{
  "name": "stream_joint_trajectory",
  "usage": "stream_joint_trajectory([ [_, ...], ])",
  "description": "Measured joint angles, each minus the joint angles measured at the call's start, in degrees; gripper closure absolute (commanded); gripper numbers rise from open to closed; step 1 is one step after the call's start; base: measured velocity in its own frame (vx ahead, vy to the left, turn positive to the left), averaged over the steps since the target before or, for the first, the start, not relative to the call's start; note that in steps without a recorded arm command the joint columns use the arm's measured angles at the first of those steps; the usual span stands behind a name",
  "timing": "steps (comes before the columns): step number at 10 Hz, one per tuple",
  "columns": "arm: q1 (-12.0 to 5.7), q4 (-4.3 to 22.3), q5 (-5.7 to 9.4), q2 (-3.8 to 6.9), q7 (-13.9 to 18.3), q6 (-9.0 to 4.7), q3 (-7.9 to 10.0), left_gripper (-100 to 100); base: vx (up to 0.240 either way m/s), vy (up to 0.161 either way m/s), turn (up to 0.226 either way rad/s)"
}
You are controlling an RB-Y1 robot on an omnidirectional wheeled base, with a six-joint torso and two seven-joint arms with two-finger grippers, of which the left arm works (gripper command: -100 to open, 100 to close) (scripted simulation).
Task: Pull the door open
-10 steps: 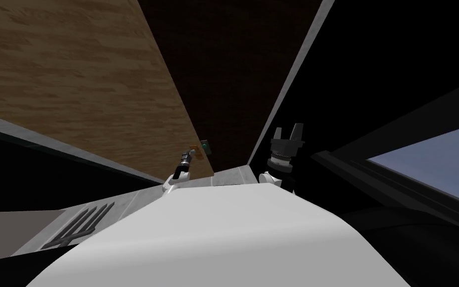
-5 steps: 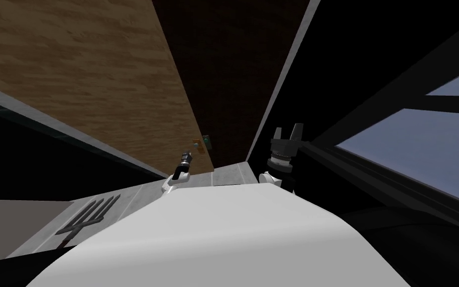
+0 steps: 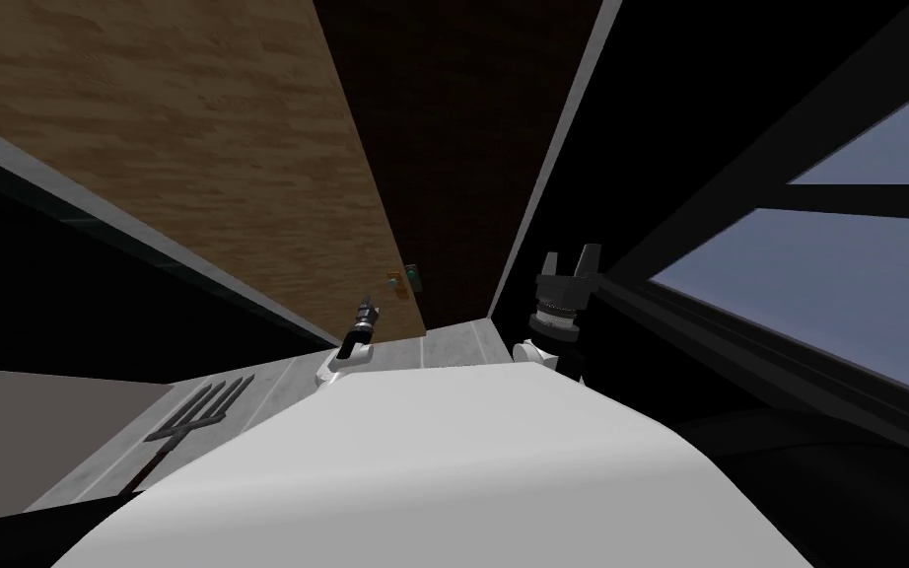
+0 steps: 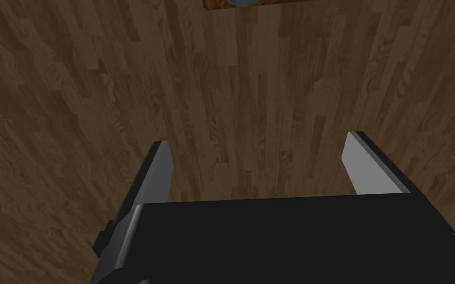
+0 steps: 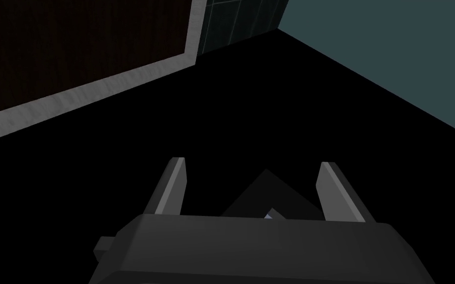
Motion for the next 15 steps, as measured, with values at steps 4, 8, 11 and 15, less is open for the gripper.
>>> stream_joint_trajectory([
  [4, -0.14, 2.53, 0.15, 0.4, -0.29, -0.93, 1.51, -100, 0.15, 0.046, 0.008],
  [8, -1.71, 2.41, -0.14, -0.73, -0.68, -1.36, 0.74, -100, 0.214, -0.044, -0.123],
  [11, -2.31, 1.96, -0.2, -0.95, -0.6, -1.51, 0.19, 100, 0.018, -0.009, -0.003],
  [15, -2.23, 2.07, -0.27, -1.09, -0.66, -1.42, -0.03, 100, -0.016, 0.005, -0.006],
])
